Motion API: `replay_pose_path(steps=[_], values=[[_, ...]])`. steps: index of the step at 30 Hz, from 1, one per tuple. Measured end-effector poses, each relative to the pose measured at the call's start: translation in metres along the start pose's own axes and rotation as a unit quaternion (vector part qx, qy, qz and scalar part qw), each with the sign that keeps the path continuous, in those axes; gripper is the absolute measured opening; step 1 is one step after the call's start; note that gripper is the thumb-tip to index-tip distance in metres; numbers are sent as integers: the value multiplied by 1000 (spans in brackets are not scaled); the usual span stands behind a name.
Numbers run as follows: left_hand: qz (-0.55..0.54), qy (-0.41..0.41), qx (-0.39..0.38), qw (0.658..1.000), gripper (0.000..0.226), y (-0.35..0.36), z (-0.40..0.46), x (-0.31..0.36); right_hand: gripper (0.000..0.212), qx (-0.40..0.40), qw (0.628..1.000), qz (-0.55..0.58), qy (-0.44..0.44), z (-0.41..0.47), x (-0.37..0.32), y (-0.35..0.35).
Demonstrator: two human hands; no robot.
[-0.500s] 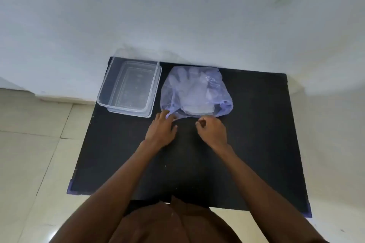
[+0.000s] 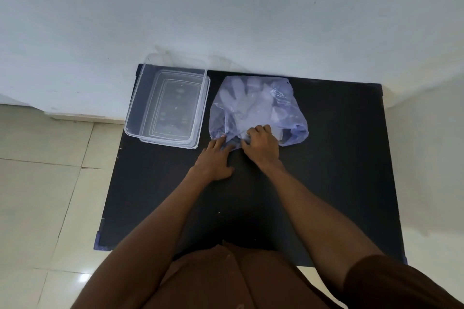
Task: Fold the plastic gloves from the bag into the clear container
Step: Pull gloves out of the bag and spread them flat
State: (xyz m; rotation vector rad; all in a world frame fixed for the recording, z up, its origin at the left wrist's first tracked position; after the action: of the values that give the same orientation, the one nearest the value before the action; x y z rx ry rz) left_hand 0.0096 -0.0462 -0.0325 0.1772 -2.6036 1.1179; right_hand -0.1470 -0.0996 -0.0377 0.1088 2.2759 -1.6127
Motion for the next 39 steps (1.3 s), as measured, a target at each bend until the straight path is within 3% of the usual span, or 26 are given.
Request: replay_pose_path(steps=[7, 14, 28, 33, 39], values=[[4, 2, -20, 1000, 87, 0, 2, -1, 15, 56, 998, 27, -21, 1, 0, -2], [4, -2, -40, 999, 86, -6, 6, 2, 14, 41, 995, -18, -92, -30, 1, -8], [41, 11, -54, 998, 95, -4, 2, -4, 20, 66, 996, 44, -35, -98, 2, 14], [69, 24, -57, 996, 95, -4, 1, -8, 9, 36, 997, 66, 0, -109, 4, 28], [107, 40, -60, 992, 93, -3, 1, -13, 20, -53, 994, 85, 43, -123, -5, 27]])
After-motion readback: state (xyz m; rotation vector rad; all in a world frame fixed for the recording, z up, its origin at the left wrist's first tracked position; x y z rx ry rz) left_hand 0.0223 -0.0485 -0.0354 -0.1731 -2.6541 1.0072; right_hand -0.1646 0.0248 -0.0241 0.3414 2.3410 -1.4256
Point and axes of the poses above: each hand's wrist, its own z-axis towards the middle knuckle, its own y-axis out of the palm, x = y × z, the point moved 1 cm from there along z, towards the middle knuckle, and after that the axes turned 9 degrees about -x, right-handed, at the moved point
